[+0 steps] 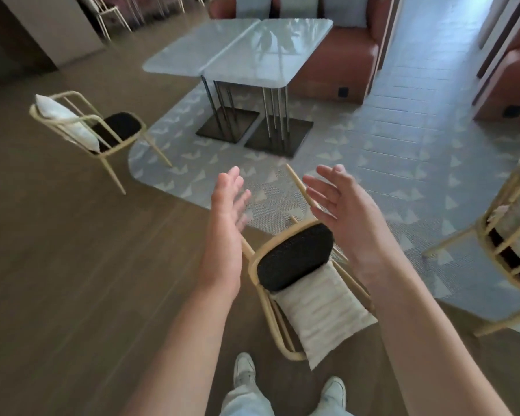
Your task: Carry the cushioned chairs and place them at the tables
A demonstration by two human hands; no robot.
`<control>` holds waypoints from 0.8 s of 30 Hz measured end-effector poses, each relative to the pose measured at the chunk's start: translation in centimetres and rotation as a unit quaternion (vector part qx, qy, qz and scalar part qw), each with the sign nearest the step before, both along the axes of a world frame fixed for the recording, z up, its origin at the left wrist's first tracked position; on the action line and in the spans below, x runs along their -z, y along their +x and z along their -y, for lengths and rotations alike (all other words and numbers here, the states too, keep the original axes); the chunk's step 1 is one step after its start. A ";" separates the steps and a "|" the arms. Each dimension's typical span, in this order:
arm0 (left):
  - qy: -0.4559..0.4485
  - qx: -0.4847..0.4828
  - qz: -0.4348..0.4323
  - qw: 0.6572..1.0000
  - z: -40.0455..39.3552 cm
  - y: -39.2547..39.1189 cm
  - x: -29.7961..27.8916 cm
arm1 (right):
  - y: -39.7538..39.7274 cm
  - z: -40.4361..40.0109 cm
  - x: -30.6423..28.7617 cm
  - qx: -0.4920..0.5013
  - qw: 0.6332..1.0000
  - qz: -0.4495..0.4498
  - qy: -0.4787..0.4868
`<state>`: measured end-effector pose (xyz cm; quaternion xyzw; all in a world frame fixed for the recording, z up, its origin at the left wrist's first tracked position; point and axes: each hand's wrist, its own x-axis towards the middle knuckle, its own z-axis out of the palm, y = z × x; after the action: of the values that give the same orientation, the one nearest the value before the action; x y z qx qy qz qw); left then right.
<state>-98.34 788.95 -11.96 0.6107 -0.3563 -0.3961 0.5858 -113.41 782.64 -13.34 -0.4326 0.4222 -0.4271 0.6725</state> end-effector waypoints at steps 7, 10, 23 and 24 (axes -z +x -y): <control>-0.007 -0.036 -0.006 0.999 -4.2 1.9 -0.4 | 2.3 -3.1 -0.7 -0.043 0.999 -0.009 -0.010; -0.018 -0.034 -0.009 0.999 -5.7 3.0 -0.5 | 3.4 -4.4 -1.2 -0.046 0.998 -0.018 -0.027; 0.030 0.016 -0.082 0.996 -12.4 7.2 4.1 | 7.1 -12.9 1.1 -0.009 0.997 -0.078 0.012; 0.036 0.018 -0.088 0.995 -13.0 7.1 4.4 | 7.1 -13.5 1.5 -0.008 0.997 -0.080 0.018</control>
<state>-91.22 801.90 -16.40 0.5874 -0.2996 -0.4714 0.5856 -106.32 796.11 -14.81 -0.4563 0.4792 -0.3781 0.6475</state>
